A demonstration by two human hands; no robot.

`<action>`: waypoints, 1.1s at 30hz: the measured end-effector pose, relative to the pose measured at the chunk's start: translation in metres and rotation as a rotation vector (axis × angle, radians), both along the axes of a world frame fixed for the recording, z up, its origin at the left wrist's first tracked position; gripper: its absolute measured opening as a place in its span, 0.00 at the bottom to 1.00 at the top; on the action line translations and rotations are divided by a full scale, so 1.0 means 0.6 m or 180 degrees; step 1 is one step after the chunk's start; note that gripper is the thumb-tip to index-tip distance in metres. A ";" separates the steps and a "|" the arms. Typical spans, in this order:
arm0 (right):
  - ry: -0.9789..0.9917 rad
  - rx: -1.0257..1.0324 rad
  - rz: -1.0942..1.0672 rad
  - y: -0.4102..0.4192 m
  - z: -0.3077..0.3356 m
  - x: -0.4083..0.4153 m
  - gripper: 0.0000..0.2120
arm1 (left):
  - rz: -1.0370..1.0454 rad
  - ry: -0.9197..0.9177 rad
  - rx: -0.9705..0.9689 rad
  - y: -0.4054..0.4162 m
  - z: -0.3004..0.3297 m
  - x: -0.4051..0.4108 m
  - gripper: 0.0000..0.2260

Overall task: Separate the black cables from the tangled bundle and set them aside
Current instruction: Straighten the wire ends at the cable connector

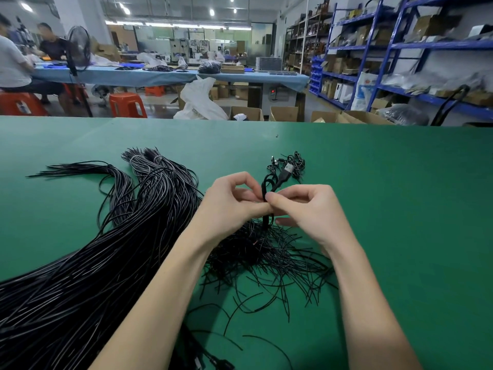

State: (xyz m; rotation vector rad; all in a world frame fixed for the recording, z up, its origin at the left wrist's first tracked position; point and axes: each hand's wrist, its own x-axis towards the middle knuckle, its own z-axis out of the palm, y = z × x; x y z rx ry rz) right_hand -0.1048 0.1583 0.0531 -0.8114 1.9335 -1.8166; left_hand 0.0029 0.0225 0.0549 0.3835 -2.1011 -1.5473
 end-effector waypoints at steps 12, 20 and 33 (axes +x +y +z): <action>0.0714 -0.0382 0.0059 0.003 -0.013 0.006 0.02 | -0.0646 -0.0288 0.2403 -0.014 -0.006 0.005 0.12; 0.0726 -0.0423 0.0005 0.003 -0.018 0.004 0.03 | -0.0814 -0.0381 0.2295 -0.015 -0.010 0.006 0.15; 0.0619 -0.0438 0.0042 0.000 -0.020 0.005 0.03 | -0.1024 0.0047 0.2574 -0.008 -0.021 0.000 0.09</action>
